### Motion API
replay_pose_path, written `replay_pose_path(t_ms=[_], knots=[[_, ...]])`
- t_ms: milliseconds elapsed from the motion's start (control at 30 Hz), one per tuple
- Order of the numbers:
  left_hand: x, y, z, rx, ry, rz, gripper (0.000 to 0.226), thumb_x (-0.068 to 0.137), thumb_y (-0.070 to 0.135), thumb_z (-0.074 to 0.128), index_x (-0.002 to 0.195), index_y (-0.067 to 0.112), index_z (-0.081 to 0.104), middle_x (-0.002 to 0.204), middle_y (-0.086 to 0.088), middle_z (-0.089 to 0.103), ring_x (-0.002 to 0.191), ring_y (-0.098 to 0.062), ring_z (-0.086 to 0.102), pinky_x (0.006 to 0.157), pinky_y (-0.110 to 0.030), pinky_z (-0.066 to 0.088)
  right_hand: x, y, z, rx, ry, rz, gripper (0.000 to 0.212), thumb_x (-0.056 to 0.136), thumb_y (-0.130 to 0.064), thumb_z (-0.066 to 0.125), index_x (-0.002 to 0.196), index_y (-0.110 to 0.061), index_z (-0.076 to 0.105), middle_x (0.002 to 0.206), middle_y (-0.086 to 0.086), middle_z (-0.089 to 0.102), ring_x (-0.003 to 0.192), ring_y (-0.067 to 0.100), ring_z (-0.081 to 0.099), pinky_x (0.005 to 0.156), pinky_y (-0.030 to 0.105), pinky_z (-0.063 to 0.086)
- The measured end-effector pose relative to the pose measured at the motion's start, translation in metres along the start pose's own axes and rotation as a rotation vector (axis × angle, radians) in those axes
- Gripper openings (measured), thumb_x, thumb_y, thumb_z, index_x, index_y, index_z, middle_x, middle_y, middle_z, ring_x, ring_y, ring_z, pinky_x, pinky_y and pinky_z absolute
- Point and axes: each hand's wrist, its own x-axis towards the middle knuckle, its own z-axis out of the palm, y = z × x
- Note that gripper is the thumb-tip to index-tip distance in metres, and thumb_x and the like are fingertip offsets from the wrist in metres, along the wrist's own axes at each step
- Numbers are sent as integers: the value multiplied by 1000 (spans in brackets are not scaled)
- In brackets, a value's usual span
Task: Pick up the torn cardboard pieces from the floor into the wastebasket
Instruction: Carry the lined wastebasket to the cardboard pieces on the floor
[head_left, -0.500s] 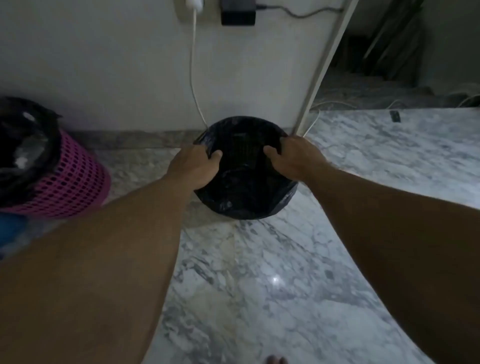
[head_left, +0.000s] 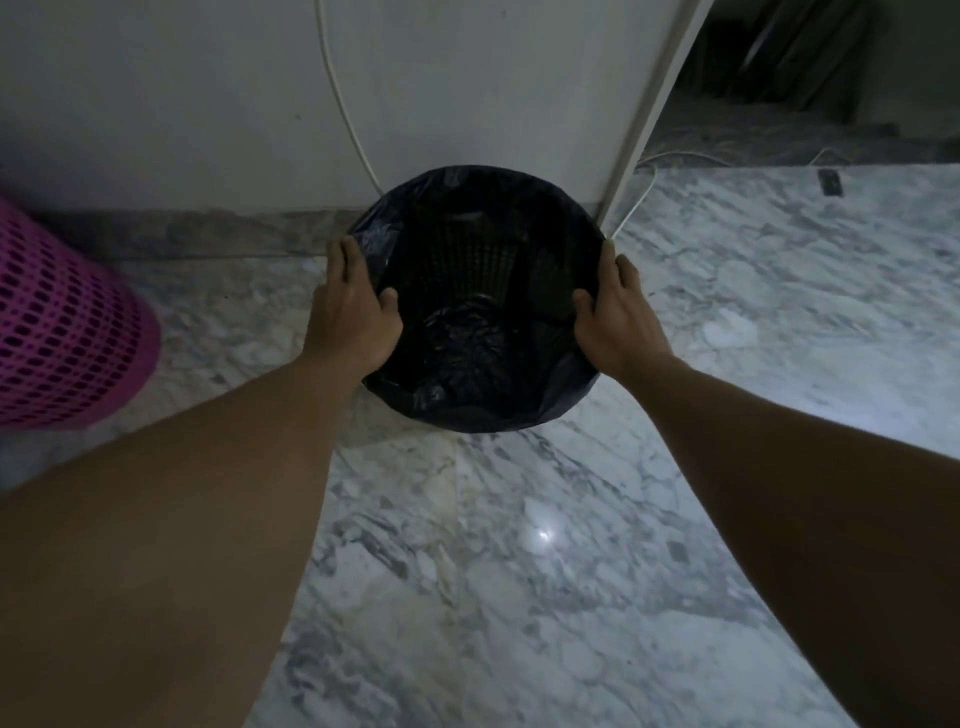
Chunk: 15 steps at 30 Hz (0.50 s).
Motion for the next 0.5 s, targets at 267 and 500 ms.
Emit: replay_pose_path(t_ms=[267, 500], knots=[[-5, -11, 13, -478, 152, -142, 78, 98, -2, 38, 161, 39, 13, 153, -4, 44, 115, -10, 48, 84, 3, 33, -5, 1, 13, 344, 80, 143, 63, 106, -12, 31, 161, -38, 14, 152, 12, 49, 134, 35, 48, 99, 32, 38], [-29, -10, -12, -517, 120, -210, 78, 96, -7, 38, 160, 34, 21, 157, -2, 40, 137, -16, 43, 89, 4, 19, -30, -14, -5, 432, 99, 227, 59, 106, -16, 33, 160, -36, 21, 157, 1, 44, 141, 28, 42, 104, 32, 35]])
